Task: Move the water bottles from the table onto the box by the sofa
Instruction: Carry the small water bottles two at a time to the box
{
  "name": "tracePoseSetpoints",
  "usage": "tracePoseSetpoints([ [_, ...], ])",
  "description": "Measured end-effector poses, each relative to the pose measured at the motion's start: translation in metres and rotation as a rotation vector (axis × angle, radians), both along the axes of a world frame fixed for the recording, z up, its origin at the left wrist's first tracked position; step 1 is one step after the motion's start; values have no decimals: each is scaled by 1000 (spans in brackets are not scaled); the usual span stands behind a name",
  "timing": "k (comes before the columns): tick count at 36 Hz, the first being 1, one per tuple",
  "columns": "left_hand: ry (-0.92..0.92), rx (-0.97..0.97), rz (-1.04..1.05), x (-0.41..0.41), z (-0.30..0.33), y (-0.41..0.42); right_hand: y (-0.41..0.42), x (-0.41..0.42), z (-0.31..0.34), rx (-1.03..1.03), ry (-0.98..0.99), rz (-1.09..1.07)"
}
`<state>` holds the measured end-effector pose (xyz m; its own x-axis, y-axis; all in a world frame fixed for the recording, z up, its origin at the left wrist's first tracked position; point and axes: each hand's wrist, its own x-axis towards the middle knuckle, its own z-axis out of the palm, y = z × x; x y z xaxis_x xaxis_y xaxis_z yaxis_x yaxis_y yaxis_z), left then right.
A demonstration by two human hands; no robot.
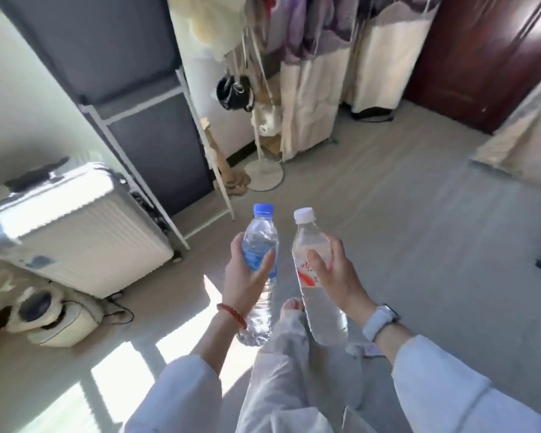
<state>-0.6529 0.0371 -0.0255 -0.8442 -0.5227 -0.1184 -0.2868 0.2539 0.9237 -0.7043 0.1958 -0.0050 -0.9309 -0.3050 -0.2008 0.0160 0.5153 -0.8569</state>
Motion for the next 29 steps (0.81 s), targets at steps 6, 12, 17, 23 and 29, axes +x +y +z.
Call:
tracePoseSetpoints([
  [6, 43, -15, -172, -164, 0, 14, 24, -140, -2, -10, 10, -162],
  [12, 17, -40, -329, -319, 12, 47, 66, -269, 6, 20, 1, -317],
  [17, -10, -34, -515, -432, 14, 105, 125, -342, 11, 20, -19, -519],
  [23, 9, -54, -709, -553, 8, 208, 216, -425, 1, 18, -35, -712],
  [29, 18, -74, -817, -675, -1, 323, 328, -530, -10, -12, -32, -828],
])
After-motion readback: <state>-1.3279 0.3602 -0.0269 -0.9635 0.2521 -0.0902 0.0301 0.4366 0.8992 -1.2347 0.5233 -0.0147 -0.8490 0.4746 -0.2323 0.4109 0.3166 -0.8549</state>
